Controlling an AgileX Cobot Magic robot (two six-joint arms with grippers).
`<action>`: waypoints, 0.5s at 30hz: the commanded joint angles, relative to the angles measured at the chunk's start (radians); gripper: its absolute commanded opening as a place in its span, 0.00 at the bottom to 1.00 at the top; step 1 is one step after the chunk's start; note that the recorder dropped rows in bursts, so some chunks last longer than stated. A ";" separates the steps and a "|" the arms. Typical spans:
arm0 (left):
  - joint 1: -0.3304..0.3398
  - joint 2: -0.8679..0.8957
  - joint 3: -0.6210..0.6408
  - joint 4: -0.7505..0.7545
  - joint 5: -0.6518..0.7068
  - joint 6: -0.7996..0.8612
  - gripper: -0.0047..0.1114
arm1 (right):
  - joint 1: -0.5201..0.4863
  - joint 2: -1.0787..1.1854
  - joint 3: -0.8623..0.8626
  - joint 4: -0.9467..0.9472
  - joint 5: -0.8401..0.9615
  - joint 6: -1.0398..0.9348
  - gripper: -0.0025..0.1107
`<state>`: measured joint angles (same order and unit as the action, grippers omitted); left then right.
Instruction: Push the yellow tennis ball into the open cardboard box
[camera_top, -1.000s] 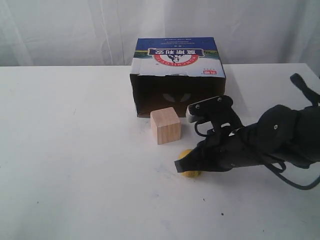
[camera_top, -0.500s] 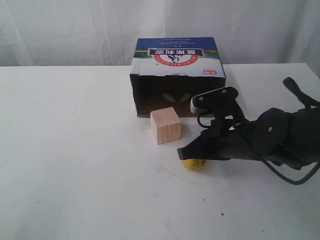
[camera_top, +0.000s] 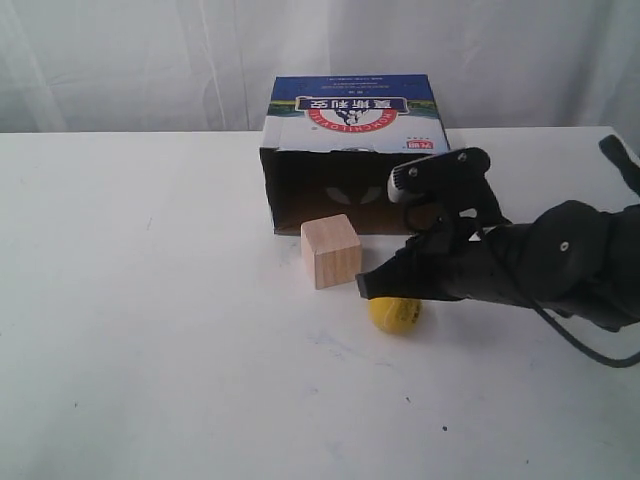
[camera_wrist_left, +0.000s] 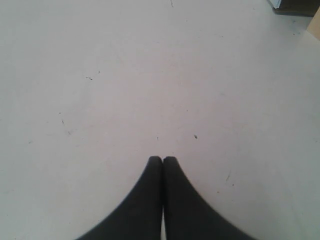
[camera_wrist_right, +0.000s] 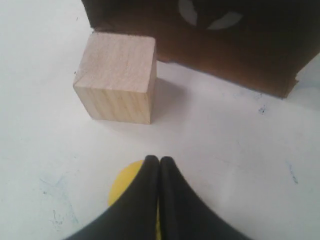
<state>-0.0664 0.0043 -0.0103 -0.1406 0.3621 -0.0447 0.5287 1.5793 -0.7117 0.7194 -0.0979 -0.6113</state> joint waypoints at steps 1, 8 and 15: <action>-0.006 -0.004 0.008 -0.014 0.050 -0.003 0.04 | -0.001 0.019 0.003 -0.005 0.023 0.012 0.02; -0.006 -0.004 0.008 -0.014 0.050 -0.003 0.04 | -0.001 0.019 0.003 -0.005 0.004 0.012 0.02; -0.006 -0.004 0.008 -0.014 0.050 -0.003 0.04 | 0.006 0.021 -0.042 -0.051 -0.006 0.012 0.02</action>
<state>-0.0664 0.0043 -0.0103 -0.1406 0.3621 -0.0447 0.5287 1.5977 -0.7251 0.7078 -0.1135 -0.6028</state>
